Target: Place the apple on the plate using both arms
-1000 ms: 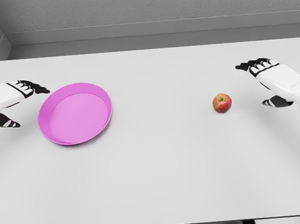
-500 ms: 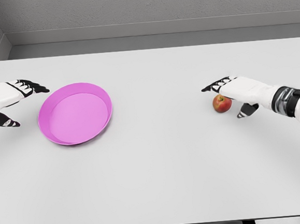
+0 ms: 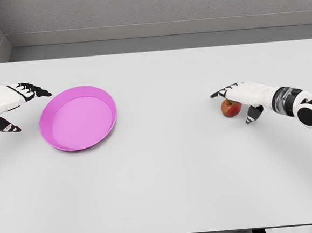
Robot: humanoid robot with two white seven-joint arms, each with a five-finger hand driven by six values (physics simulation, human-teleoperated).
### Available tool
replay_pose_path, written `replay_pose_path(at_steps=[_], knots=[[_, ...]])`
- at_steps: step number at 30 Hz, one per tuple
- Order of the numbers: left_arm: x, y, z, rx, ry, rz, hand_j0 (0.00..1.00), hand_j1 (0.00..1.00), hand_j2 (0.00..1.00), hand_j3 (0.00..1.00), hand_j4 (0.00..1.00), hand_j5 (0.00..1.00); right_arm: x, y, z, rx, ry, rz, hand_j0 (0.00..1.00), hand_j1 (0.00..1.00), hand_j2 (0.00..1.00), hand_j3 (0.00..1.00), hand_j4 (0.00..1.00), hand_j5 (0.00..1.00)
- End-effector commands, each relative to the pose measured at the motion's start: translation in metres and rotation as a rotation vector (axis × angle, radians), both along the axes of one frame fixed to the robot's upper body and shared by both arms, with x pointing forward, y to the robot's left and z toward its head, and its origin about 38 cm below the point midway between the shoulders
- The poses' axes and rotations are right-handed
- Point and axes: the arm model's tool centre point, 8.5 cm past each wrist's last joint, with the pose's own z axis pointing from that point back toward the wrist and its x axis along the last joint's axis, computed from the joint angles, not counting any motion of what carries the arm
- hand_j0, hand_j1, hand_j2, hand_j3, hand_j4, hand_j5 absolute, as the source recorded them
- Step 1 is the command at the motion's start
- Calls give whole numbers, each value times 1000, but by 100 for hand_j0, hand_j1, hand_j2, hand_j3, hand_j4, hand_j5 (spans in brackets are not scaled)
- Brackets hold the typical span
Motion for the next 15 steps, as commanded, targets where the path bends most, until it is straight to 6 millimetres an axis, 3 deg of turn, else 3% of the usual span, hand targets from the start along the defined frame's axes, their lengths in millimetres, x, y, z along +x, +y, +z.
replay_pose_path(at_steps=[1,11,12,14,15], knots=[[0,0,1,-6,-1,4,100,100,100,100,100,100,1,-3,-2,-4,5,-10,100,100,100,100,100,100],[0,1,1,-5,-1,5,100,100,100,100,100,100,5,11,-9,-8,21,14,100,100,100,100,100,100],[0,1,1,-5,-1,5,100,100,100,100,100,100,4,11,-10,-13,31,15,98,98,98,98,98,98],[0,1,1,-5,-1,5,100,100,100,100,100,100,4,11,-10,-15,34,17,79,79,79,79,79,79],[0,1,1,-5,-1,5,100,100,100,100,100,100,4,11,-10,-15,35,17,75,75,75,75,75,75]])
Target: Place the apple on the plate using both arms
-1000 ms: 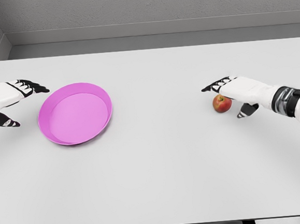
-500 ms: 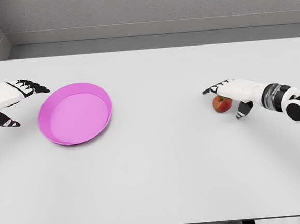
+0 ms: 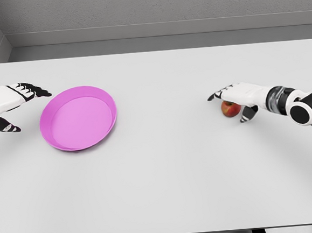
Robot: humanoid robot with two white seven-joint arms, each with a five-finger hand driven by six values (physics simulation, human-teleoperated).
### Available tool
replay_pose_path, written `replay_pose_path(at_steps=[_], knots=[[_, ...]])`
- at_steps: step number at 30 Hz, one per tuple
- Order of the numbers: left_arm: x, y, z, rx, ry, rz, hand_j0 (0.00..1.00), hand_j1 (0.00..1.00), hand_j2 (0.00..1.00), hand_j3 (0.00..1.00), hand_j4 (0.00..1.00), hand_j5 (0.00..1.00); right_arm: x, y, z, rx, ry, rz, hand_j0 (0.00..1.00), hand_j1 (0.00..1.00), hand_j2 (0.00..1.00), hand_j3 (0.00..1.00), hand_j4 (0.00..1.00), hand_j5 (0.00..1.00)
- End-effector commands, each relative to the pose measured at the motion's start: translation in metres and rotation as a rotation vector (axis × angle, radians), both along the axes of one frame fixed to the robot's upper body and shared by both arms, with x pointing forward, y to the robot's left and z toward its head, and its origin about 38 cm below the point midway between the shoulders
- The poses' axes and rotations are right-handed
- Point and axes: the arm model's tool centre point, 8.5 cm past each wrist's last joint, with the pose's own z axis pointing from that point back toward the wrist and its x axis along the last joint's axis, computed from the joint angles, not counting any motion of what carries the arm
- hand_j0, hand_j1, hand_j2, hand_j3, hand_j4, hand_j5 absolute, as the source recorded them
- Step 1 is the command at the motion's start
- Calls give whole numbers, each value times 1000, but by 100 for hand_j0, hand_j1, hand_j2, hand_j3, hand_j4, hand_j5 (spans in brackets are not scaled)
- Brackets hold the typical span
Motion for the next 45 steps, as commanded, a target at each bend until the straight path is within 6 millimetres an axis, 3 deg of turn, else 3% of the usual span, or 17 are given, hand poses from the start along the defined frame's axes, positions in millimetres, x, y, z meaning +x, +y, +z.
replay_pose_path(at_steps=[1,4,13,25,37,45], knots=[[0,1,1,-5,-1,3,100,100,100,100,100,100,-1,0,-1,-4,5,2,71,71,71,71,71,71],[1,0,1,-6,-2,4,100,100,100,100,100,100,-1,0,0,-3,4,5,63,63,63,63,63,63],[0,0,1,-5,0,2,100,100,100,100,100,100,-3,1,-1,-14,24,13,52,52,52,52,52,52],[0,0,1,-6,-1,2,100,100,100,100,100,100,2,2,16,-12,-11,23,50,50,50,50,50,50],[1,1,2,-6,-4,4,100,100,100,100,100,100,-19,50,46,31,-67,181,49,49,49,49,49,49],[1,1,3,-5,-6,5,100,100,100,100,100,100,-23,95,47,90,-53,268,49,49,49,49,49,49]])
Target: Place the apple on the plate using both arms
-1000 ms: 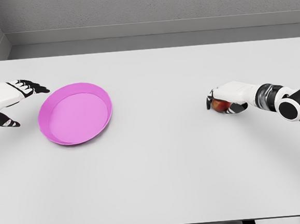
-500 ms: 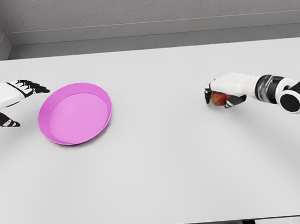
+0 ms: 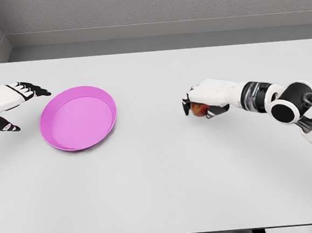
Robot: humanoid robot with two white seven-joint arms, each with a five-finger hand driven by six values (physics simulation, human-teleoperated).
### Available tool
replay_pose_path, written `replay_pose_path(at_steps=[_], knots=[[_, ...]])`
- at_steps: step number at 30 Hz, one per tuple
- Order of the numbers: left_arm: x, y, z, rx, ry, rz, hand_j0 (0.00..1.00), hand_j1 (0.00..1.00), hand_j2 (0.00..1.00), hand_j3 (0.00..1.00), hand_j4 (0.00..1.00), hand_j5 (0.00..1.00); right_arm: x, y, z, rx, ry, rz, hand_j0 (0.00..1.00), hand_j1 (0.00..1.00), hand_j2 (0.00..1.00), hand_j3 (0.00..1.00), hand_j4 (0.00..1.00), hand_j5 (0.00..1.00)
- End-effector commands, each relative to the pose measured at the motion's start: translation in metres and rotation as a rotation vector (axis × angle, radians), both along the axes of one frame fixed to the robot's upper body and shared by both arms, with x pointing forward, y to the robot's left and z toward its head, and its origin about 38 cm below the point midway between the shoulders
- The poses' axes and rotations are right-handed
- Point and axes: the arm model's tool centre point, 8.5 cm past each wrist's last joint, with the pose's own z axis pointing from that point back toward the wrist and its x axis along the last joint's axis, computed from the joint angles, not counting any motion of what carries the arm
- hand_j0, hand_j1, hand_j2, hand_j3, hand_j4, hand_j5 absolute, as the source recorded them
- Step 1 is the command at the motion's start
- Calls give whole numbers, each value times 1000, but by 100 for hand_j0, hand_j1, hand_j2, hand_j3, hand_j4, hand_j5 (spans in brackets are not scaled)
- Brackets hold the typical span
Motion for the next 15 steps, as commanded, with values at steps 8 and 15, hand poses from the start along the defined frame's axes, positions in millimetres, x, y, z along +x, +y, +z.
replay_pose_path(at_steps=[8,15], knots=[[0,1,1,2,-3,2,100,100,100,100,100,100,-8,45,-3,49,21,89,49,49,49,49,49,49],[0,1,1,2,-3,2,100,100,100,100,100,100,-12,68,-3,69,26,133,49,49,49,49,49,49]])
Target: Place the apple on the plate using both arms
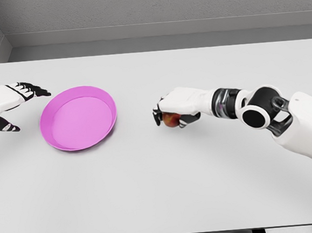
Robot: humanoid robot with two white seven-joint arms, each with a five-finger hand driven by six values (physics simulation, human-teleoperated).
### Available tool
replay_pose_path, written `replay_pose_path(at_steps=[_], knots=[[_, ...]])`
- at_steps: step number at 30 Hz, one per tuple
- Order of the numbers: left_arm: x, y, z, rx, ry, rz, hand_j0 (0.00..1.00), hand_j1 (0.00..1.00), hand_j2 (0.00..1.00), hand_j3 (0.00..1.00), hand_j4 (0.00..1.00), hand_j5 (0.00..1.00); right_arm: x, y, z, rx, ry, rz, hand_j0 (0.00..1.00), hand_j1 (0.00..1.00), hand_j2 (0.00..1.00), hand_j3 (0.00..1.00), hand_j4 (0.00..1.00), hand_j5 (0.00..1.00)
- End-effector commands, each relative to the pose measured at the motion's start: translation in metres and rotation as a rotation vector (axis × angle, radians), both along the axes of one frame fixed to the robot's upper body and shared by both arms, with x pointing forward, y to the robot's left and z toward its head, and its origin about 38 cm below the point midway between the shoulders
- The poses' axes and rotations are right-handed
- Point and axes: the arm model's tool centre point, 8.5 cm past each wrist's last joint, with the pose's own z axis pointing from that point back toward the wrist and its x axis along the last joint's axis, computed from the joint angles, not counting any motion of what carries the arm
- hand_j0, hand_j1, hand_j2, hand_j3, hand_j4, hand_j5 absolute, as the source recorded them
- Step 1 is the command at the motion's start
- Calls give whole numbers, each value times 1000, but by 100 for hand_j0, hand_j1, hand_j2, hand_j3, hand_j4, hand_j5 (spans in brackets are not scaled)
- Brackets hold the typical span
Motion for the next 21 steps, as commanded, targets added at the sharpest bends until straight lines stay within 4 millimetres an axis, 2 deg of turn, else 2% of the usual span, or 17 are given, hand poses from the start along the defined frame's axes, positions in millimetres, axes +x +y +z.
replay_pose_path(at_steps=[1,6,10,12,13,14,21], knots=[[0,1,1,-5,-1,3,100,100,100,100,100,100,-3,12,0,13,4,23,49,49,49,49,49,49],[0,1,1,-1,-2,3,100,100,100,100,100,100,-2,21,4,28,-1,37,49,49,49,49,49,49],[0,1,1,-1,-2,3,100,100,100,100,100,100,-5,37,4,23,0,66,49,49,49,49,49,49],[0,1,1,-1,-2,3,100,100,100,100,100,100,-4,37,5,24,-2,65,50,50,50,50,50,50],[0,1,0,-1,-1,3,100,100,100,100,100,100,-4,37,4,23,1,61,73,73,73,73,73,73],[0,1,0,-1,-1,3,100,100,100,100,100,100,-4,36,4,23,0,57,100,100,100,100,100,100],[0,1,1,-1,-2,3,100,100,100,100,100,100,-4,36,6,24,-4,60,100,100,100,100,100,100]])
